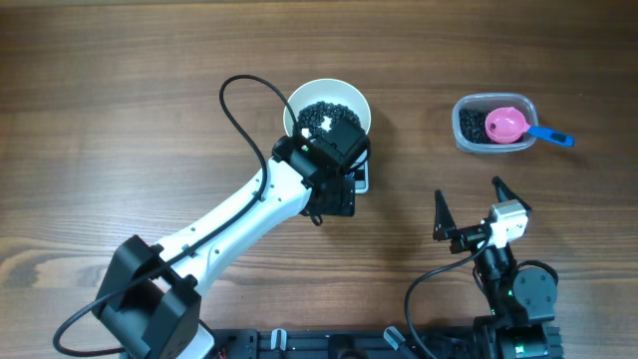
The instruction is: Scoop item into bowl and weigh 150g on scale
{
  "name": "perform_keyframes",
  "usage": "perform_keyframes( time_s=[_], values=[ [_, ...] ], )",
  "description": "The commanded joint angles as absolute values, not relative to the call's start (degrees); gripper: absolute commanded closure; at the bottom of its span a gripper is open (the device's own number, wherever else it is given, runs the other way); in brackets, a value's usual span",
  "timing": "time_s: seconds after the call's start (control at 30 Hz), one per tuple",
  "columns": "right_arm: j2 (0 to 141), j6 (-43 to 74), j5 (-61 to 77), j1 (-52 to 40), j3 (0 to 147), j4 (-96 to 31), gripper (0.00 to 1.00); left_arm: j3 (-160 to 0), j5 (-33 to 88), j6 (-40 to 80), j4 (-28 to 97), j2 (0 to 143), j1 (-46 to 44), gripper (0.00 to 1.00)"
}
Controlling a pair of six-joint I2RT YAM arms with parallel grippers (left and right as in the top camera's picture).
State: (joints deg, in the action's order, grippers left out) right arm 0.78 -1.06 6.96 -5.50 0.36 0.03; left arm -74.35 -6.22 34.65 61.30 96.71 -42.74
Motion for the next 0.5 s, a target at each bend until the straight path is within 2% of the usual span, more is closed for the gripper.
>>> perform_keyframes(
  time_s=[0.0, 0.47],
  values=[
    [0.3, 0.0, 5.7, -5.8, 0.3, 0.3, 0.00, -74.0, -7.4, 35.2, 61.3, 97.1, -42.6, 0.00],
    [0.3, 0.0, 5.8, -5.8, 0.3, 0.3, 0.00, -74.0, -6.6, 35.2, 61.4, 97.1, -42.6, 0.00]
  ],
)
